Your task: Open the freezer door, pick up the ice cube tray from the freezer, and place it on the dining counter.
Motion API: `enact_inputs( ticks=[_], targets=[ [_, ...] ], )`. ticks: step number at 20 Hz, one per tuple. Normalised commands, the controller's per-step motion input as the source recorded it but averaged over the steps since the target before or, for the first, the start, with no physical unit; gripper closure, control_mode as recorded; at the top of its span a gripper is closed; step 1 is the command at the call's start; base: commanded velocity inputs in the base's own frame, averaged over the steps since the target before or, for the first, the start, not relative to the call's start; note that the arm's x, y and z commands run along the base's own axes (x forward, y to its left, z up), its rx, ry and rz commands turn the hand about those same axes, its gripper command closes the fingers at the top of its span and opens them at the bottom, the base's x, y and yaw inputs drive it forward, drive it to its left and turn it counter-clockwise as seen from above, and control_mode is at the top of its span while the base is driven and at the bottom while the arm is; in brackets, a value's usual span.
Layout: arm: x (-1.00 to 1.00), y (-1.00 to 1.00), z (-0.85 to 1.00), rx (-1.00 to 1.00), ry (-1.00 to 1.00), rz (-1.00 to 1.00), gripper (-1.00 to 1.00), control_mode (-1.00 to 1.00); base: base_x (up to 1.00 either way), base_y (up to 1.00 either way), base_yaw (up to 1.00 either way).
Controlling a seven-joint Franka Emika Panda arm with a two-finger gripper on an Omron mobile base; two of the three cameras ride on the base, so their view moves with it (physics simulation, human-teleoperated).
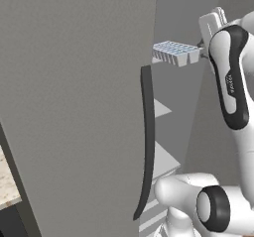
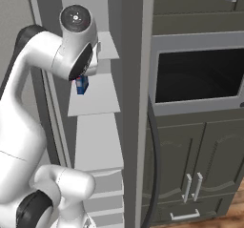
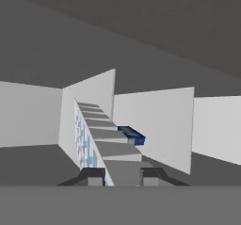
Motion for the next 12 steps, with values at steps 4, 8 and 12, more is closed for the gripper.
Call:
enact_inputs(
  ticks=[4, 8, 12],
  targets=[
    [-0.45, 0.0, 0.15, 0.0, 0.0, -0.01, 1.0, -1.0, 0.0, 0.0, 0.0],
    [-0.41, 0.0, 0.1, 0.0, 0.0, 0.0, 1.0, -1.0, 0.0, 0.0, 0.0],
    [-0.4, 0.0, 0.05, 0.0, 0.0, 0.0, 1.0, -1.0, 0.0, 0.0, 0.0]
  ],
)
